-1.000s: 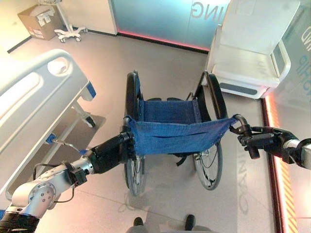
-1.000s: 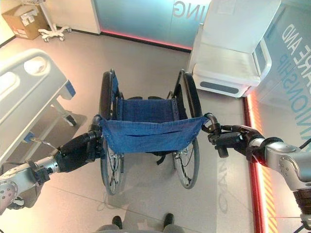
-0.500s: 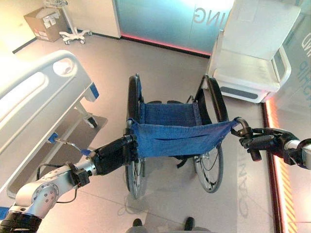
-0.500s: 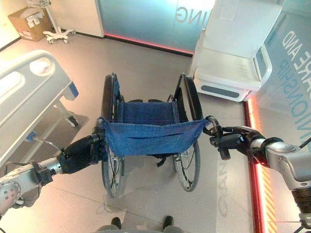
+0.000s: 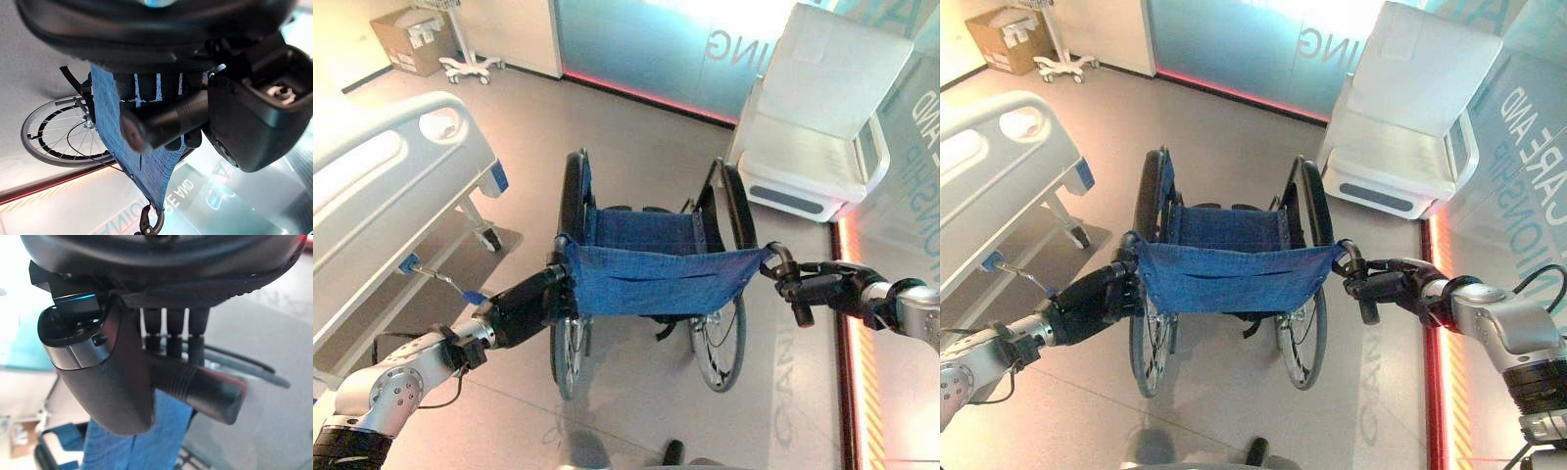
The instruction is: Push the wheelchair next to the bed
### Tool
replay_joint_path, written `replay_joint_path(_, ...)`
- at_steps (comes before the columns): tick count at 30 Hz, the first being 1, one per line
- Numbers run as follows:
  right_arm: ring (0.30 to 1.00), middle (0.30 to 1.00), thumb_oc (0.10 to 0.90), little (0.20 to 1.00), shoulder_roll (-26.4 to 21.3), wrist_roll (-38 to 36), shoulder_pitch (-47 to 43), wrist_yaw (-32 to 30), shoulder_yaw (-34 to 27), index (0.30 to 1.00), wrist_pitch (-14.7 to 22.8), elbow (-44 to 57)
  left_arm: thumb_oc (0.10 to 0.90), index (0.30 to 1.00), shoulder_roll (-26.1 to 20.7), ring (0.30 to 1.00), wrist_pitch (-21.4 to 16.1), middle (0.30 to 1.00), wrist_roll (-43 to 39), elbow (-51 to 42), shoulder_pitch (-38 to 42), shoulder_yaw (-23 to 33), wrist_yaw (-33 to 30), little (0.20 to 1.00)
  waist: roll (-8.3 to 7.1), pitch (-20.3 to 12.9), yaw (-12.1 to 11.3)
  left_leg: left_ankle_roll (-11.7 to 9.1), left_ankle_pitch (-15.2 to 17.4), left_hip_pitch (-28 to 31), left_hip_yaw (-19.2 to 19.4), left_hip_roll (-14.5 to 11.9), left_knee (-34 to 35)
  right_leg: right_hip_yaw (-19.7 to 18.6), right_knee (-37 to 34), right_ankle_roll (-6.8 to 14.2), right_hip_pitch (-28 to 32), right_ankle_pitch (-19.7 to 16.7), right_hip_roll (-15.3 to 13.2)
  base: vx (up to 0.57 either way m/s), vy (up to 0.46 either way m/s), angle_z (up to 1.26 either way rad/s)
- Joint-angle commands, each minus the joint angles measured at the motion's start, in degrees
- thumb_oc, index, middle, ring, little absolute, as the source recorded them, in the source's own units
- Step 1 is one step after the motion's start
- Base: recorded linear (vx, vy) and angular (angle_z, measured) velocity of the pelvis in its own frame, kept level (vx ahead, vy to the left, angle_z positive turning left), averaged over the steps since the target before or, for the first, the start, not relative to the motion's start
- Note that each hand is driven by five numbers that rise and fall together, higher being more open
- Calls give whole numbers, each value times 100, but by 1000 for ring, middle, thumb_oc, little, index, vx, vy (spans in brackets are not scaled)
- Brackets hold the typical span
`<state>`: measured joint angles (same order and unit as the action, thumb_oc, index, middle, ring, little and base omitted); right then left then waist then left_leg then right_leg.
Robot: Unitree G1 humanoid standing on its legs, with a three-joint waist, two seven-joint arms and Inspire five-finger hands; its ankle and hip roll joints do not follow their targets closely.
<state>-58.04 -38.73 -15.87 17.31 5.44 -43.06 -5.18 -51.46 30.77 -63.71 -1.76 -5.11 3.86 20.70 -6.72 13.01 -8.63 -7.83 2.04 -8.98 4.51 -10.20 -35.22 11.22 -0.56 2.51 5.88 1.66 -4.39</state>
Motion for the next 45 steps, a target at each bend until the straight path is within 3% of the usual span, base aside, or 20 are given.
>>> replay_joint_path(1, 300, 300, 400, 300, -692, 441, -382, 956, -88, 300, 581, 106, 400, 300, 40, 300, -698, 300, -303, -347, 203, 834, 101, 300, 320, -97, 24, 195, -1010, -352, 319, 427, 963, 85, 467, -23, 348, 379, 504, 327, 62, -31)
replay_joint_path(4, 300, 300, 400, 300, -610, 502, -372, 930, -70, 300, 544, 216, 400, 300, -18, 300, -763, 300, -372, -350, 116, 904, 99, 300, 431, -82, -47, 162, -1337, -330, 484, 461, 1885, 57, 439, -16, 524, 448, 650, 282, 71, -29)
replay_joint_path(6, 300, 300, 400, 300, -487, 474, -282, 791, -44, 300, 525, 369, 400, 300, -42, 300, -881, 300, -368, -340, 41, 899, 111, 300, 567, -114, -205, 58, -1846, -377, 356, 520, 3068, -59, 343, 3, 877, 559, 793, 599, 167, -33)
replay_joint_path(8, 300, 300, 400, 300, -460, 370, -279, 711, 22, 300, 550, 478, 400, 300, 18, 300, -931, 300, -289, -504, -69, 935, 21, 300, 581, -154, -387, 26, -2019, -425, 238, 595, 3489, -136, 327, 4, 1184, 755, 825, 590, 173, -53)
replay_joint_path(11, 300, 300, 400, 300, -500, 174, -419, 620, 122, 300, 489, 597, 400, 300, 6, 300, -908, 300, -330, -619, -102, 1000, -158, 300, 511, -268, -502, 250, -1519, -319, 357, 726, 3506, -109, 510, 67, 1296, 1045, 772, 420, 170, -67)
replay_joint_path(12, 300, 300, 400, 300, -505, 102, -464, 613, 113, 300, 430, 621, 400, 300, -71, 300, -878, 300, -364, -583, -85, 1037, -148, 300, 413, -339, -542, 406, -1160, -329, 463, 841, 3325, -73, 657, 141, 1351, 1202, 725, 343, 152, -23)
replay_joint_path(14, 300, 300, 400, 300, -520, 86, -471, 651, 72, 300, 386, 645, 400, 300, -128, 300, -858, 300, -340, -523, -51, 1043, -101, 300, 312, -400, -594, 513, -965, -411, 510, 927, 3131, 14, 928, 194, 1370, 1232, 693, 341, 139, -15)
replay_joint_path(17, 300, 300, 400, 300, -610, 9, -426, 766, -12, 300, 453, 616, 400, 300, -184, 300, -856, 300, -193, -374, 7, 1054, 77, 300, 131, -464, -650, 760, -701, -439, 536, 1191, 2875, 147, 1893, 479, 1212, 846, 604, 358, 176, 2)
replay_joint_path(19, 300, 300, 400, 300, -731, -176, -424, 814, -102, 300, 509, 618, 400, 300, -289, 300, -843, 300, -197, -304, 26, 1142, 130, 300, -9, -539, -712, 991, -545, -379, 391, 1519, 2852, -2, 2948, 942, 820, -167, 609, 354, 206, -4)
replay_joint_path(21, 300, 300, 400, 300, -731, -279, -580, 756, -53, 300, 490, 576, 400, 300, -311, 300, -823, 300, -201, -184, 114, 1163, 186, 300, 3, -556, -652, 1118, -392, -247, 205, 1663, 2818, -180, 3775, 1118, 196, -674, 687, 308, 162, 18)
replay_joint_path(23, 300, 300, 400, 300, -656, -213, -732, 709, -28, 300, 399, 558, 400, 300, -312, 300, -781, 300, -186, -180, 131, 1187, 228, 300, 17, -542, -577, 1138, -311, -216, 138, 1719, 2729, -225, 3501, 1027, 5, -534, 618, 286, 94, 22)
replay_joint_path(27, 300, 300, 400, 300, -873, -396, -1138, 480, -42, 300, 232, 600, 400, 300, -613, 300, -834, 300, -441, -203, 225, 1212, 297, 300, 76, -388, -472, 949, -189, -235, 59, 1718, 2324, 46, 1645, 538, -87, 219, 235, 248, -71, 3)
replay_joint_path(29, 300, 300, 400, 300, -905, -456, -1424, 352, 45, 300, 244, 457, 400, 300, -647, 300, -923, 300, -450, -179, 337, 1149, 331, 300, 142, -239, -424, 828, -70, -220, -75, 1654, 1986, 99, 984, 403, -218, 252, 60, 257, -184, 0)
replay_joint_path(31, 300, 300, 400, 300, -1001, -532, -1678, 255, 212, 300, 298, 332, 400, 300, -648, 300, -979, 300, -450, -173, 402, 1091, 331, 300, 186, -113, -334, 781, 200, -59, -241, 1635, 1785, -50, 556, 531, -476, -150, -230, 314, -167, 62)
replay_joint_path(33, 300, 300, 400, 300, -1095, -724, -2012, 80, 459, 300, 281, 290, 400, 300, -758, 300, -942, 300, -508, -145, 467, 1060, 292, 300, 173, 13, -172, 843, 791, 351, -470, 1534, 1689, -354, 156, 872, -1127, -883, -791, 478, -277, 87)
replay_joint_path(37, 300, 300, 400, 300, -1096, -1010, -2333, -239, 609, 300, -55, 556, 400, 300, -656, 300, -862, 300, -186, -211, 412, 1045, 284, 300, 106, 109, -118, 819, 1294, 709, -724, 1301, 1397, -498, 129, 970, -1487, -1119, -1058, 549, -307, 58)
replay_joint_path(41, 300, 300, 400, 300, -1269, -1586, -2882, -585, 1020, 300, -385, 803, 400, 300, -425, 300, -946, 300, -257, -542, 50, 1123, 116, 300, 30, -113, -142, 720, 1162, 726, -757, 1091, 711, -324, 552, 891, -1389, -767, -774, 544, -198, 61)
replay_joint_path(43, 300, 300, 400, 300, -1417, -1579, -3175, -379, 1322, 300, -479, 804, 400, 300, -301, 300, -943, 300, -367, -696, -219, 1226, 30, 300, -37, -329, -148, 524, 479, 687, -735, 973, -92, -144, 633, 568, -1246, -585, -524, 573, -175, 79)
replay_joint_path(44, 300, 300, 400, 300, -1414, -1566, -3206, -362, 1352, 300, -476, 789, 400, 300, -292, 300, -943, 300, -367, -700, -232, 1238, 31, 300, -19, -338, -128, 517, 494, 664, -750, 959, -125, -130, 634, 562, -1250, -583, -510, 455, -170, 42)
replay_joint_path(45, 300, 300, 400, 300, -1483, -1555, -3305, -331, 1489, 300, -469, 786, 400, 300, -224, 300, -928, 300, -345, -776, -330, 1286, 56, 300, -34, -403, -141, 435, 140, 534, -673, 947, -691, 8, 594, 385, -1150, -464, -429, 312, -120, 17)
